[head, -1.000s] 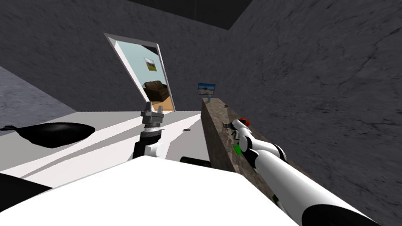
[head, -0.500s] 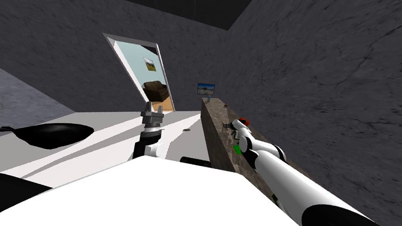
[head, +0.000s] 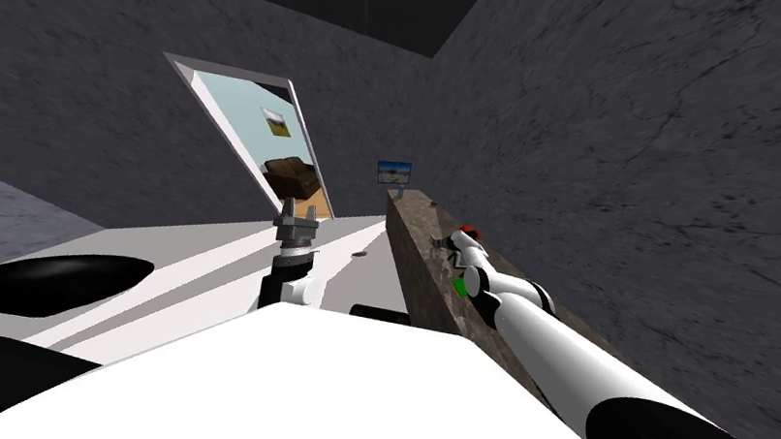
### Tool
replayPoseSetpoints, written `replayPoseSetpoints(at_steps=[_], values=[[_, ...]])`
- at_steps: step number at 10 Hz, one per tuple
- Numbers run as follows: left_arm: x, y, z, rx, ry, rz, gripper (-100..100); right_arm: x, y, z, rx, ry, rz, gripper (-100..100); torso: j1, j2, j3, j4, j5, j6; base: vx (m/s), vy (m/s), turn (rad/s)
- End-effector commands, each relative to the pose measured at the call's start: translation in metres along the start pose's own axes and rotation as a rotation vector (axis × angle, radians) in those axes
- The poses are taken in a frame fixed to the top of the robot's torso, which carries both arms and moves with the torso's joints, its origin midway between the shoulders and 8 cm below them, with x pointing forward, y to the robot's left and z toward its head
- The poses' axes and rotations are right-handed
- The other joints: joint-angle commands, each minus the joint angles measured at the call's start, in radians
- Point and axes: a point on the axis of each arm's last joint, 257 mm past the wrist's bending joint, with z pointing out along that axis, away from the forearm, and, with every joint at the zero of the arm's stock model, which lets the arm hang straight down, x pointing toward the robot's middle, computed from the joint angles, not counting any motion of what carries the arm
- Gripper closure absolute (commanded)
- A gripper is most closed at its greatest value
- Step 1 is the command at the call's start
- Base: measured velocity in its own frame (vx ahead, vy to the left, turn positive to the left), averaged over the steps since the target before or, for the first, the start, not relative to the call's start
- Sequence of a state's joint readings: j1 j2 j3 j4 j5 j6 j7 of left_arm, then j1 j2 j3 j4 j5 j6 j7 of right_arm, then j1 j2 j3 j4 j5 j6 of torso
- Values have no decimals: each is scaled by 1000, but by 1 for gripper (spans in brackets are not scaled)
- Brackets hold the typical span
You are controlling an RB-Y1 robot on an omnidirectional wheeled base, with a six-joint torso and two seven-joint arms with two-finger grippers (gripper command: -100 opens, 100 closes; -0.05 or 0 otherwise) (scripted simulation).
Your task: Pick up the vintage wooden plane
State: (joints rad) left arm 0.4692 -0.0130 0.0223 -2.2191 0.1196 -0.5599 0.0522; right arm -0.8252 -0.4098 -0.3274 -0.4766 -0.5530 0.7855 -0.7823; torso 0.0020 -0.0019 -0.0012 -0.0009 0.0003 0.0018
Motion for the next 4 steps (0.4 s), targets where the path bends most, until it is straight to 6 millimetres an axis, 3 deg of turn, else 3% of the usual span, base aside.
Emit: replayPoseSetpoints(at_steps=[1, 3, 4], values=[[0, 0, 0, 0, 0, 0, 0, 3, -4, -2, 12, 1, -16, 100, 0, 0, 0, 0, 0, 0, 10, 45, -119], [0, 0, 0, 0, 0, 0, 0, 5, -6, -3, 18, 3, -23, 100, 0, 1, 1, 0, 0, 1, 5, 34, -123], [0, 0, 0, 0, 0, 0, 0, 5, -6, -3, 20, 1, -25, 0, -1, 1, 1, 0, 0, -1, 0, 0, 0]])
